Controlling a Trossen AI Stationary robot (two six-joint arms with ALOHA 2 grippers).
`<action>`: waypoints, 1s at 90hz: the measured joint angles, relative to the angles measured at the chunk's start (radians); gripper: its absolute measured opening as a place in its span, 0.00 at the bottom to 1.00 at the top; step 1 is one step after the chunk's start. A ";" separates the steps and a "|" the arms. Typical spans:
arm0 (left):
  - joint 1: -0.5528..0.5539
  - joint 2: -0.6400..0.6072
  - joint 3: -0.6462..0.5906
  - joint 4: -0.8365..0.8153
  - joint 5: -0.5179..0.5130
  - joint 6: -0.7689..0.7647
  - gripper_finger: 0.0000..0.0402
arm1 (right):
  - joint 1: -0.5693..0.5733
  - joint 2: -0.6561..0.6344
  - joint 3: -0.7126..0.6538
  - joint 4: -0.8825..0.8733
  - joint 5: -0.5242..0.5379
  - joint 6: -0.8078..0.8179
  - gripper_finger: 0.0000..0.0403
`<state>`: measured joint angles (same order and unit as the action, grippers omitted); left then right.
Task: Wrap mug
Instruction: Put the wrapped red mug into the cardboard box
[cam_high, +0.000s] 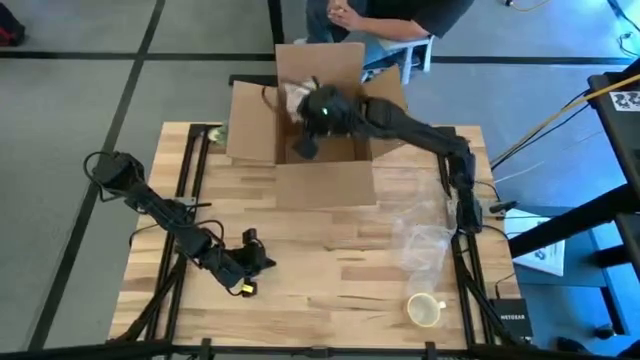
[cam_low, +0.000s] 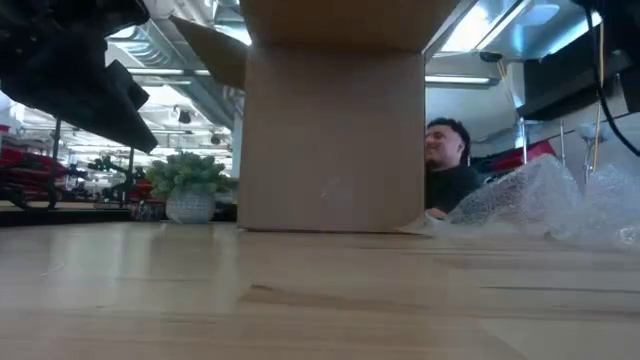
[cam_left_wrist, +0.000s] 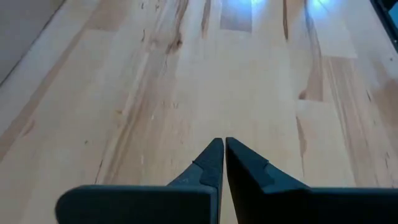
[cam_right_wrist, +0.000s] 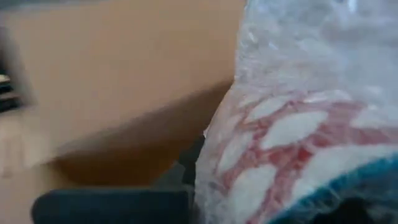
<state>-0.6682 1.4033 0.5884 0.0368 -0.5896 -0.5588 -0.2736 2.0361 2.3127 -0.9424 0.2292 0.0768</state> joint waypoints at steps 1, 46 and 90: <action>0.000 0.000 0.000 0.000 0.000 0.000 0.00 | -0.009 0.006 0.000 -0.005 -0.008 0.004 0.06; 0.000 0.000 0.000 -0.002 0.000 0.002 0.00 | -0.122 0.231 -0.001 -0.146 -0.214 0.172 0.06; -0.002 0.000 0.000 -0.002 0.001 -0.001 0.00 | -0.134 0.390 0.000 -0.138 -0.296 0.207 0.08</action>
<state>-0.6704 1.4033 0.5884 0.0353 -0.5888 -0.5598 -0.4080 2.4258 2.3128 -1.0808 -0.0670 0.2839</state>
